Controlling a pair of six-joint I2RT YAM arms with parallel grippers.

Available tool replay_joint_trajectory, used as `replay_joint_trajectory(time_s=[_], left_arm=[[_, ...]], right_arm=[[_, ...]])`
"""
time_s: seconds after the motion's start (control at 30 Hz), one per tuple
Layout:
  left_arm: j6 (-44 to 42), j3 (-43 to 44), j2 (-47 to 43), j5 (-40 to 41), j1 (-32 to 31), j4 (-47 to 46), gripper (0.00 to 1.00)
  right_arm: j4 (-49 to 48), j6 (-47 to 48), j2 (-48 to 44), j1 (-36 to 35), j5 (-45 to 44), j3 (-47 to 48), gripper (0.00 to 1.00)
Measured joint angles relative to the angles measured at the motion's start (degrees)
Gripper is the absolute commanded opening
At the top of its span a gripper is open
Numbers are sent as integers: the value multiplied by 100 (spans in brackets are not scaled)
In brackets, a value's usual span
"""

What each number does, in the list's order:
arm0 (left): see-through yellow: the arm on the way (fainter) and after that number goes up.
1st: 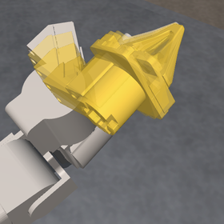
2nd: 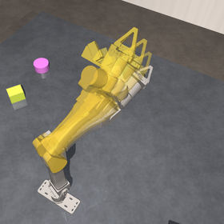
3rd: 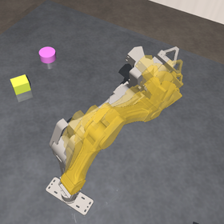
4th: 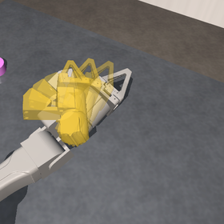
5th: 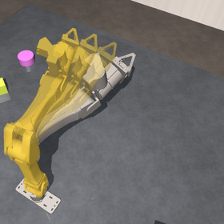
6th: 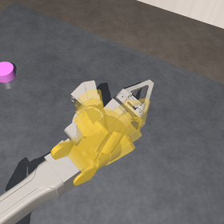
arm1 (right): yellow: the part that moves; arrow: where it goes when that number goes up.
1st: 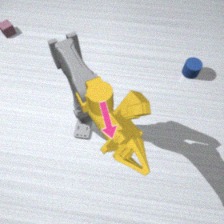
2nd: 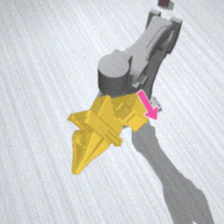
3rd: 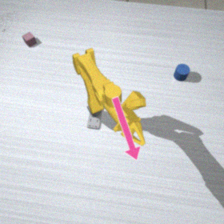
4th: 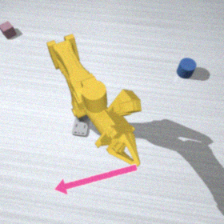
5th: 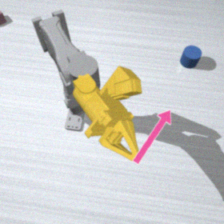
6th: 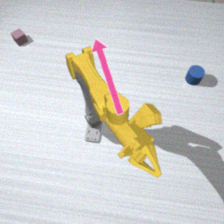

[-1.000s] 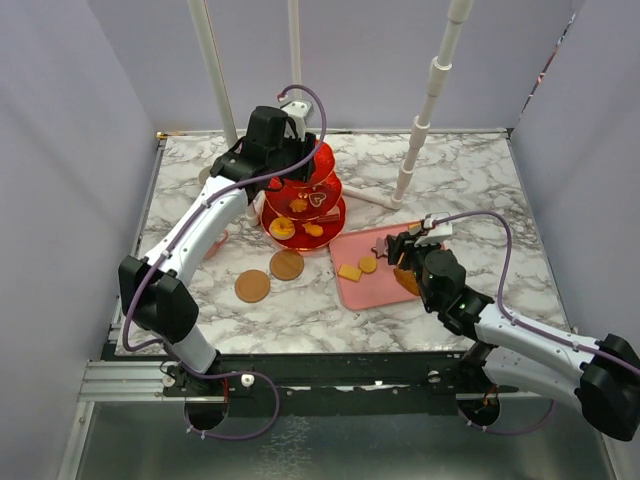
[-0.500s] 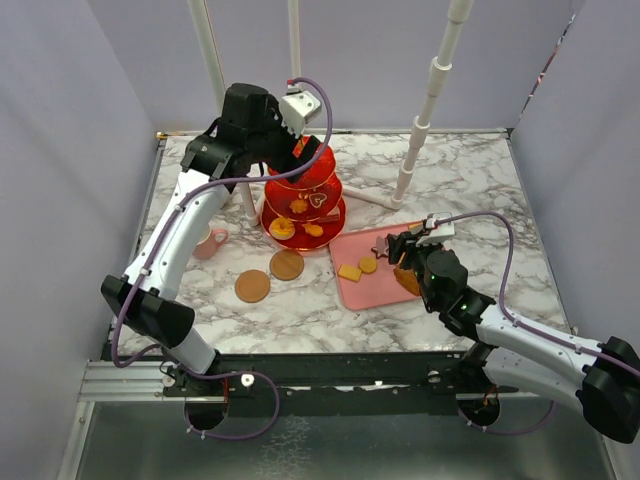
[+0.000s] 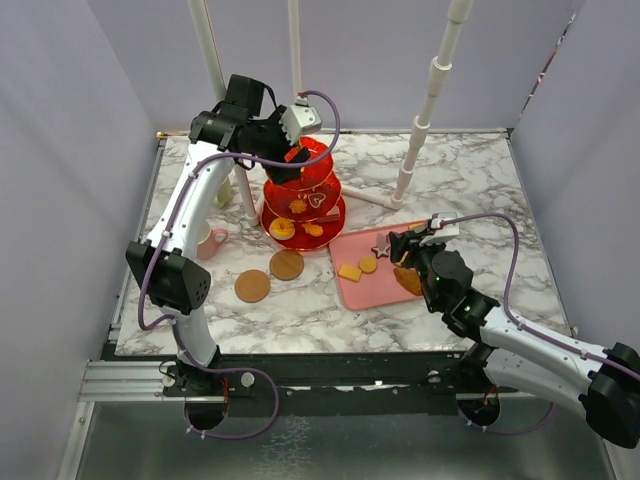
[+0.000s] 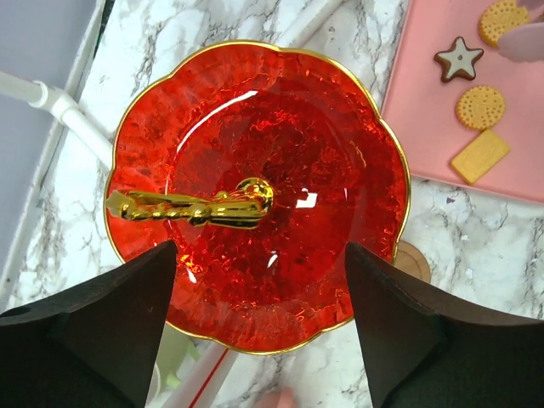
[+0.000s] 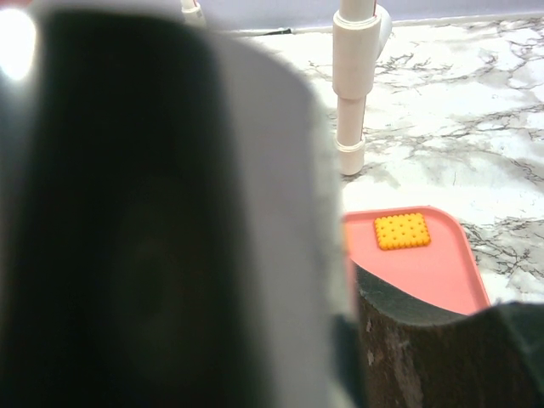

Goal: Serve the afternoon tea
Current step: Adjust the desert table at the center of the board.

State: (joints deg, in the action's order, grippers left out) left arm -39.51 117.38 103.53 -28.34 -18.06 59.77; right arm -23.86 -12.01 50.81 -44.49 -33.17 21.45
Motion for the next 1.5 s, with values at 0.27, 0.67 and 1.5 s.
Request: replay_joint_trajectory(time_s=[0.27,0.67,1.5], left_arm=[[-511,791,166,-476,9,306,78],[-994,1056,498,-726,11,540,66],[-1290,629,-219,-188,22,251,72]], right_arm=[[-2,2,0,35,0,0,57],[2,2,-109,74,0,0,57],[0,0,-376,111,105,-26,56]])
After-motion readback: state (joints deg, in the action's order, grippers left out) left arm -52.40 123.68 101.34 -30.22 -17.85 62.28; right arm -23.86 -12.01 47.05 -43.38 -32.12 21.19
